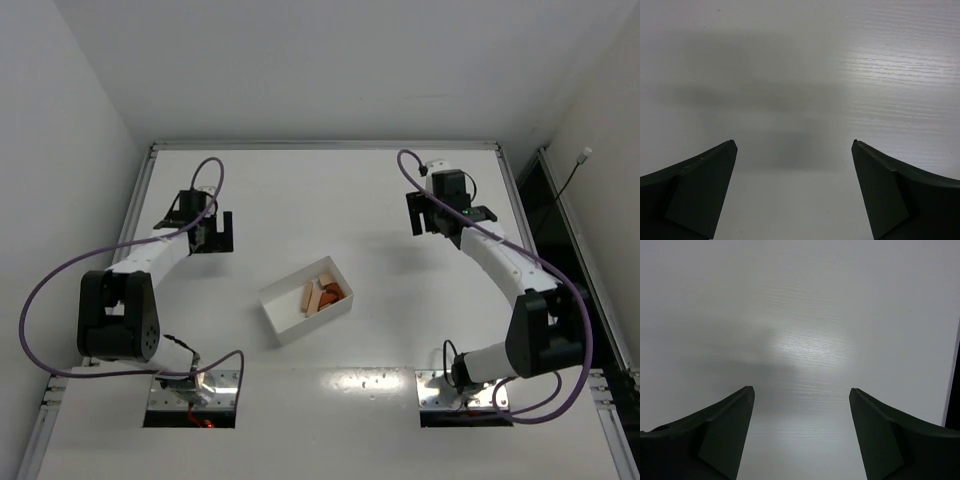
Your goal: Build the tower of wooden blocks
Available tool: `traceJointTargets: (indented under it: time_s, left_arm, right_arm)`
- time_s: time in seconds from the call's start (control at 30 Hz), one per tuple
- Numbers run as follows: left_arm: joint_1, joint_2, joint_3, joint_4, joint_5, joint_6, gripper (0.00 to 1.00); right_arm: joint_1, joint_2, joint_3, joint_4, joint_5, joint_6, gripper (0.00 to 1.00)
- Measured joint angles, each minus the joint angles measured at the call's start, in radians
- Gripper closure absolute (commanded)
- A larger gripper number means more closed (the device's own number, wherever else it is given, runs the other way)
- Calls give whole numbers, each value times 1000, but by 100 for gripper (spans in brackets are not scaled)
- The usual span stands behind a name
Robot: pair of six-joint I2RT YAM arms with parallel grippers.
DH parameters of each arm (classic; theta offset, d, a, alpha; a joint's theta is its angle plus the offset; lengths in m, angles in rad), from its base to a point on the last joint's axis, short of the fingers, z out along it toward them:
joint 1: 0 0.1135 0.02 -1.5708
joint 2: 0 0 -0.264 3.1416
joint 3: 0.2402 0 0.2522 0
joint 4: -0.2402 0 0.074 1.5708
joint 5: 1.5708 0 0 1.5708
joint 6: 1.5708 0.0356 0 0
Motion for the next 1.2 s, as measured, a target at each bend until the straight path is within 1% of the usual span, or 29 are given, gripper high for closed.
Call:
traceJointTargets:
  time_s: [0.23, 0.33, 0.43, 0.5, 0.57, 0.63, 0.77, 0.87, 0.93, 1.1, 1.2]
  left_arm:
    - [-27, 0, 3, 3, -13, 1, 0]
    - [-27, 0, 3, 3, -14, 1, 0]
    - [-27, 0, 5, 3, -14, 1, 0]
    - [-26, 0, 6, 0, -14, 1, 0]
    - [-17, 0, 12, -8, -7, 2, 0]
    - [-2, -1, 17, -16, 11, 5, 0]
    - [71, -19, 20, -45, 77, 5, 0]
    - [114, -37, 31, -71, 111, 4, 0]
    - [134, -53, 39, -89, 124, 4, 0]
    - [169, -92, 62, -121, 139, 7, 0]
    - [205, -111, 64, -141, 142, 17, 0]
  right_arm:
    - [-17, -12, -10, 2, -12, 2, 26]
    - [-26, -13, -13, 1, -31, -5, 28]
    - [-24, -16, -10, -2, -84, -50, 29]
    - [-18, -14, 7, -14, -150, -89, 30]
    - [3, 5, 68, -47, -237, -148, 33]
    - [40, 48, 165, -60, -319, -210, 36]
    - [140, 155, 365, -93, -465, -351, 45]
    - [230, 229, 473, -128, -540, -467, 46]
    - [298, 267, 512, -168, -587, -565, 49]
    - [433, 303, 521, -296, -686, -824, 49]
    - [492, 305, 521, -384, -737, -972, 49]
